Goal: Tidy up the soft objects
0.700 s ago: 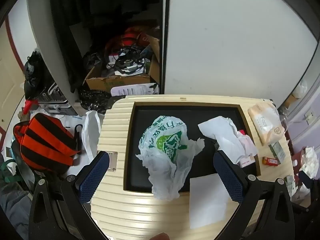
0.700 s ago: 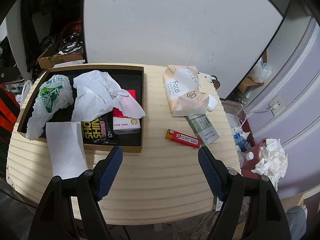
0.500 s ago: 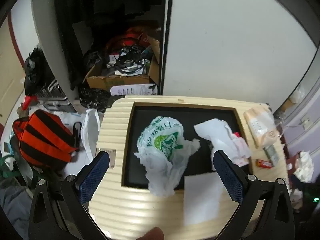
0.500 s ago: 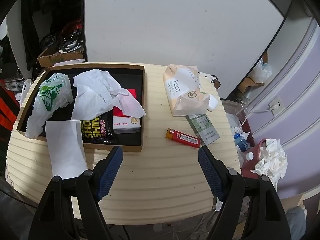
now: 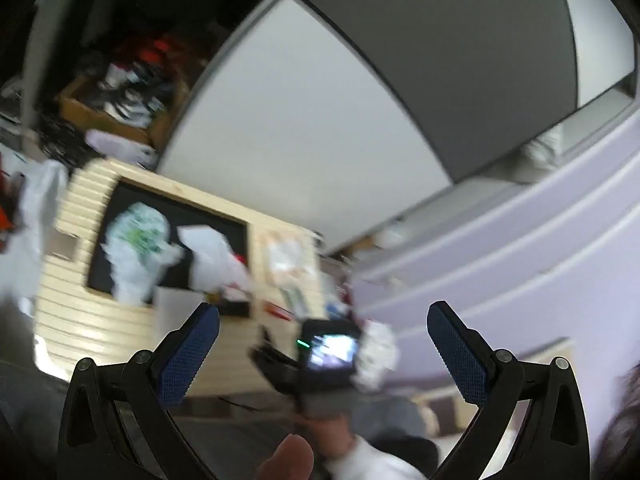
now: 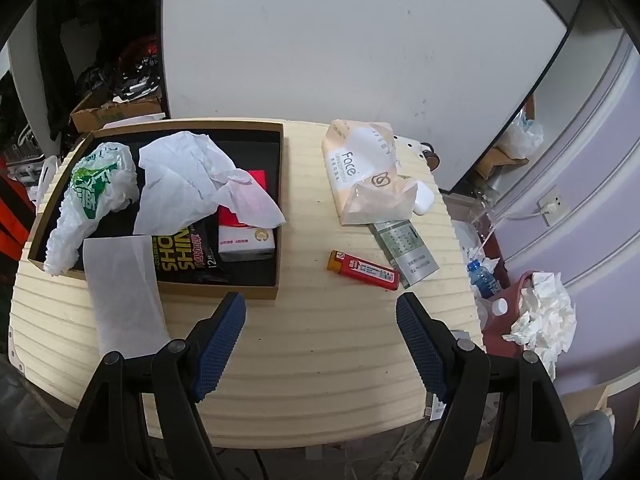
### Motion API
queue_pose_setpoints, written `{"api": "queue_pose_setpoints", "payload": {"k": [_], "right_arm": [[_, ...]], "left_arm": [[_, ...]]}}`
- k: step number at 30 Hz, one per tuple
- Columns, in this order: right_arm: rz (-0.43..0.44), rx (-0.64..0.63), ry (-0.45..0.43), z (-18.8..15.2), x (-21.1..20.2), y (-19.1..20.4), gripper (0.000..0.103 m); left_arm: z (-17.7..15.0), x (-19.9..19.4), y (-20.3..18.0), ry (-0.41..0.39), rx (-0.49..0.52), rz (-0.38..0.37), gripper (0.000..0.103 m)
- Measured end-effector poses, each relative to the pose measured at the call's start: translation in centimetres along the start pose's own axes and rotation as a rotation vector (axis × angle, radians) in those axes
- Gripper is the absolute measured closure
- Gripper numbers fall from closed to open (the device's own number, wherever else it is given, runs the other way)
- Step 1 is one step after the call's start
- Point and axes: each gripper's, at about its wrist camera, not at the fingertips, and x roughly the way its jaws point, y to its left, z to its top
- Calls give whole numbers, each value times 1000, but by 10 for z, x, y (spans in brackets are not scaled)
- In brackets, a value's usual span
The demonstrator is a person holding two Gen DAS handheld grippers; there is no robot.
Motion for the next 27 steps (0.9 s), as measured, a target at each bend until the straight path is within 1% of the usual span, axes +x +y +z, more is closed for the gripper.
{"api": "queue_pose_setpoints", "payload": {"k": [2,3,4,6,8,9,10,11,12,13,14,15,16,18,19,21,23,27], "right_arm": [[-8,-3,1,1,0,0,27],[-12,-3,1,1,1,-1,27],[-14,-2,1,1,1,-1,27],[-17,1,2,1,1,-2,27],[-16,8,0,2,0,-4,27],[-13,13,-3,2,0,-6,27],[-13,18,-5,2,-1,-7,27],[-7,27,2,3,-1,-8,27],[-6,32,-1,4,-1,-10,27],[-4,37,-5,5,-1,-12,27],[-2,45,-10,6,-2,-14,27],[16,57,-15,7,-2,-18,27],[38,67,-14,7,-1,-20,27],[91,100,-2,9,0,-26,27],[107,114,1,10,-1,-29,27],[139,127,-8,11,-5,-30,27],[146,132,-39,12,-14,-30,27],[160,81,-104,15,-24,-20,27]], "left_arm": [[-5,0,1,32,-32,-14,0],[-6,-3,1,23,-33,-4,0],[-7,-9,1,-2,-27,35,0],[-9,-18,4,-54,-22,61,0],[-7,-28,16,-141,1,62,0],[-5,-31,23,-202,23,74,0],[-5,-34,36,-285,35,107,0],[-3,-35,47,-357,42,153,0],[1,-34,60,-427,52,222,0],[5,-31,77,-480,67,307,0],[7,-25,90,-496,80,376,0],[11,-20,103,-493,95,447,0],[17,-12,120,-468,106,512,0],[23,-5,140,-439,100,598,0],[24,-5,150,-443,90,642,0],[26,-5,160,-456,88,677,0],[30,-5,163,-471,108,681,0],[30,-1,165,-485,208,691,0]]}}
